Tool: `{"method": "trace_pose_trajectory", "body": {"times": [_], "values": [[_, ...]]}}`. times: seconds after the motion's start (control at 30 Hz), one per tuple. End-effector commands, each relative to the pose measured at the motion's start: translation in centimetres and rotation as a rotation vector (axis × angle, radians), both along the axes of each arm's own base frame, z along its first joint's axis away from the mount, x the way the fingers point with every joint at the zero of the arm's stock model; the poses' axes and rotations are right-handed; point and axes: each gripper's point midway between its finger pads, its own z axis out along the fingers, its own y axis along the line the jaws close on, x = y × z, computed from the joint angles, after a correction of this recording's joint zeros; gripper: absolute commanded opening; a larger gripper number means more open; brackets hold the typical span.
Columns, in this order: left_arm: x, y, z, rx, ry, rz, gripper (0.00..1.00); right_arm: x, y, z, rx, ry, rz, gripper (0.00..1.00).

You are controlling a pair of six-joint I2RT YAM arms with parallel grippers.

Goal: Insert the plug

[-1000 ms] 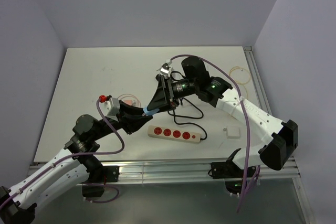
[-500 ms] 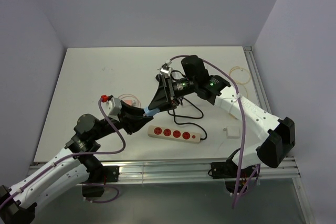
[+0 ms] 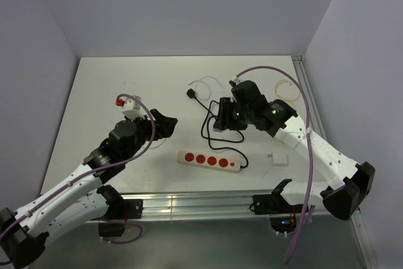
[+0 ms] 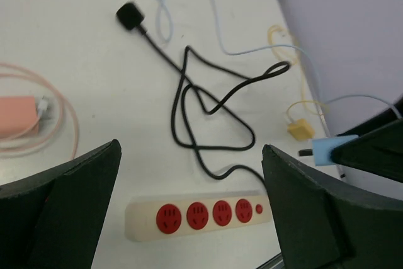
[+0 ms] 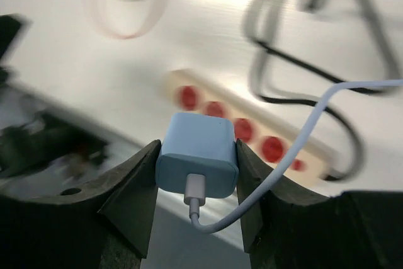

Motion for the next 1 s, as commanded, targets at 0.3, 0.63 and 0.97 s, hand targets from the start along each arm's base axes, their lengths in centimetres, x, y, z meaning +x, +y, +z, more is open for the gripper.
{"method": "trace_pose_trajectory", "body": {"times": [0.3,0.63,0.97], "values": [[0.6,-1.2,-5.7,-0.046,0.2,0.044,0.91,-2.0,-10.0,-11.6,-0.412,0.151,-0.291,0.0],[0.9,-1.7,-8.3,-0.052,0.264,0.054,0.9,-3.4,-6.9,-13.9,-0.249,0.314,-0.406,0.0],[0.5,-2.7,-10.3,-0.038,0.315,0.009,0.9,-3.5,-4.8,-14.7,-0.298,0.303,-0.396,0.0]]}}
